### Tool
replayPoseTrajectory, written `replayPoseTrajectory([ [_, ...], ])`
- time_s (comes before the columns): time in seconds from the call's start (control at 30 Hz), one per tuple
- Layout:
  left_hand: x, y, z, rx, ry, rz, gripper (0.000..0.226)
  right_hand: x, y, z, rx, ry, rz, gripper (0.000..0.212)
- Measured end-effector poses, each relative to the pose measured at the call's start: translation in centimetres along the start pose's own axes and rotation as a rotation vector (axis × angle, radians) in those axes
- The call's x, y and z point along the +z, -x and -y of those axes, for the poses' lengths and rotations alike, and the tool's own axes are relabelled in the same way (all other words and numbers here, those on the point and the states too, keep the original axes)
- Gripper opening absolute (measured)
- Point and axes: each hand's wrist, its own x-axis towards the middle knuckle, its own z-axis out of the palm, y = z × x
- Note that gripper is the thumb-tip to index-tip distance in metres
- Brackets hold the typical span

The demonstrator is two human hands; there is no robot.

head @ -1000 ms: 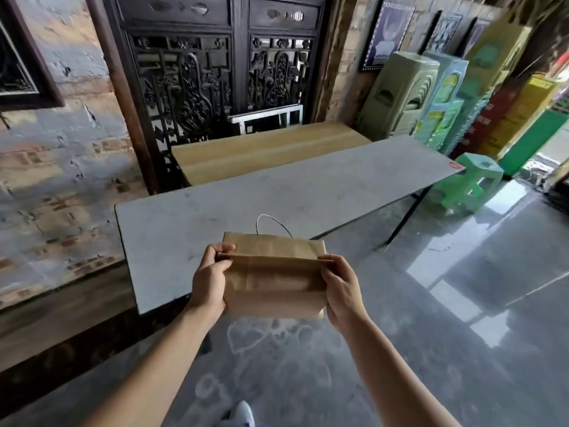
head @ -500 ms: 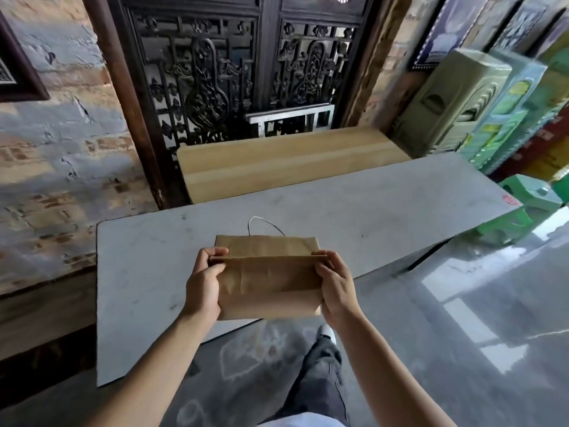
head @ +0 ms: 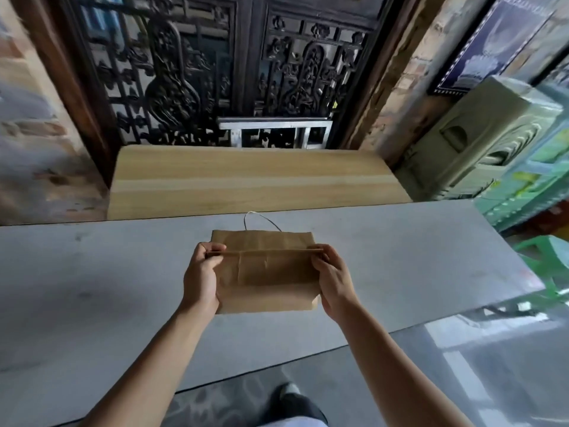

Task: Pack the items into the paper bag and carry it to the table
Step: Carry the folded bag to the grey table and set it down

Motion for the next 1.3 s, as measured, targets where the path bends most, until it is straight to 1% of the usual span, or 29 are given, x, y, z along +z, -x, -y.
replayPoseTrajectory([
  [0.1,7.2,-0.9,1.8,-0.018,-0.007,-0.05,0.024,-6.4,-5.3,0.5,0.033,0.053,0.065,0.025],
  [0.17,10.6,-1.0,2.5,-0.022,-0.038,-0.065,0.021,-9.2,-8.0,0.6,0.064,0.064,0.085,0.024],
  [0.27,14.3,-1.0,2.9,-0.026,-0.092,-0.093,0.018,-11.8,-10.9,0.5,0.107,0.047,0.125,0.023],
  [0.33,15.4,-1.0,2.8,-0.021,-0.114,-0.097,0.009,-12.4,-11.9,0.2,0.142,0.02,0.141,0.022],
  [0.5,14.8,-1.6,3.3,0.015,-0.153,-0.11,0.01,-11.6,-12.7,-1.1,0.179,-0.004,0.156,0.018],
  [0.63,12.9,-2.4,4.1,0.002,-0.159,-0.101,0.011,-10.4,-12.6,-2.2,0.187,0.038,0.157,0.016],
  [0.87,12.7,-2.2,4.9,-0.004,-0.207,-0.089,0.013,-10.4,-13.2,-2.9,0.146,0.272,0.19,0.013],
  [1.03,12.4,-2.8,6.5,-0.02,-0.254,-0.025,0.01,-10.6,-14.6,-4.3,0.168,0.313,0.199,0.01],
  [1.1,12.0,-3.2,7.6,0.002,-0.268,0.014,0.009,-10.7,-15.2,-5.3,0.158,0.337,0.191,0.01],
  [1.23,11.1,-4.0,10.3,0.061,-0.448,0.059,0.014,-10.8,-16.2,-6.8,0.123,0.483,0.194,0.013],
  [1.3,11.0,-4.4,11.2,0.062,-0.49,0.084,0.016,-11.2,-16.5,-7.7,0.099,0.586,0.193,0.013],
])
